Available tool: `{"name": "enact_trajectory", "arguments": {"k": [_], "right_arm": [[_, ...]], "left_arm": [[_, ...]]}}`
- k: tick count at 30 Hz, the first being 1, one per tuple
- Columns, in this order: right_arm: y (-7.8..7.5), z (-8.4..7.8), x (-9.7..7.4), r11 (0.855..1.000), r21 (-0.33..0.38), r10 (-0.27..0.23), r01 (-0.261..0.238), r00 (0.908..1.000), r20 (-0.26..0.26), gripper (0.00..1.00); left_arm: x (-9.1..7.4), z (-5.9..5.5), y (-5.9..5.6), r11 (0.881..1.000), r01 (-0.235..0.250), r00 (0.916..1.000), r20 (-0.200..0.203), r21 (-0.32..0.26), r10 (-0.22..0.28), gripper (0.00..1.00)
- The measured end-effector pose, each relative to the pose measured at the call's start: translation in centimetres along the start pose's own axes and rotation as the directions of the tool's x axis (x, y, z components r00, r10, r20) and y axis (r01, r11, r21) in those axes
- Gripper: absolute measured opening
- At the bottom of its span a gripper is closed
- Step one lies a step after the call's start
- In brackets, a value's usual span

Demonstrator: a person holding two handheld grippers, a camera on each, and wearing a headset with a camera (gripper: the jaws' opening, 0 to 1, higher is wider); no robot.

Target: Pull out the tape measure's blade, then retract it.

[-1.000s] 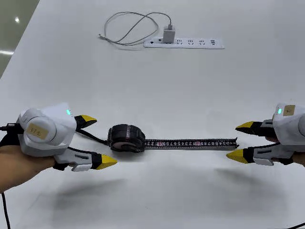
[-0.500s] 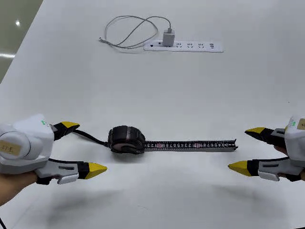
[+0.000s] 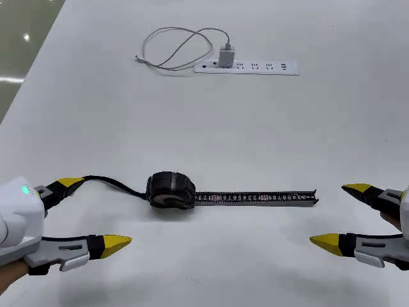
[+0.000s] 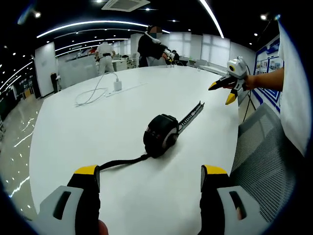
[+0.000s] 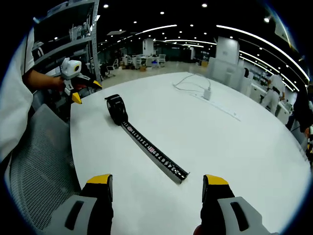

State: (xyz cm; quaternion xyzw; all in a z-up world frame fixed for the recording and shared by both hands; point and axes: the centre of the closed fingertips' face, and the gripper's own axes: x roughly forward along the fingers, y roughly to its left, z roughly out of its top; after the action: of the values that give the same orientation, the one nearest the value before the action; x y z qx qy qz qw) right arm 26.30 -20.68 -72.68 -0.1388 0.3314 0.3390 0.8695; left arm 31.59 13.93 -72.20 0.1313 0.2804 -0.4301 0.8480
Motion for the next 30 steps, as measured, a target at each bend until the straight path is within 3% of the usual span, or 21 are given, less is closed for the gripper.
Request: {"name": "enact_trajectory", "arguments": {"k": [6,17,24,30], "right_arm": [[0.8,-0.5,-0.5,1.000,0.018,-0.010,0.009,0.9999,0.009,0.76],[1.8,-1.7,-1.3,0.998,0.052,-0.023,0.022,0.9996,0.014,0.84],[2.4,-1.9,-1.6,0.998,0.068,-0.019,0.017,0.9995,0.027,0.91],[3.0,-2.5,-1.7,0.997,0.071,-0.008,0.007,0.9999,0.013,0.95]], "left_arm": [[-0.7,-0.6,-0.6,1.000,-0.011,0.9999,0.006,-0.011,0.011,0.88],[-2.2,-1.5,-0.7,0.997,-0.053,0.9982,0.023,-0.049,0.055,0.98],[-2.6,-2.7,-1.2,0.994,-0.068,0.9974,0.018,-0.086,0.070,0.99],[-2.8,-3.0,-1.5,0.993,-0.064,0.9978,0.012,-0.098,0.065,0.99]]}}
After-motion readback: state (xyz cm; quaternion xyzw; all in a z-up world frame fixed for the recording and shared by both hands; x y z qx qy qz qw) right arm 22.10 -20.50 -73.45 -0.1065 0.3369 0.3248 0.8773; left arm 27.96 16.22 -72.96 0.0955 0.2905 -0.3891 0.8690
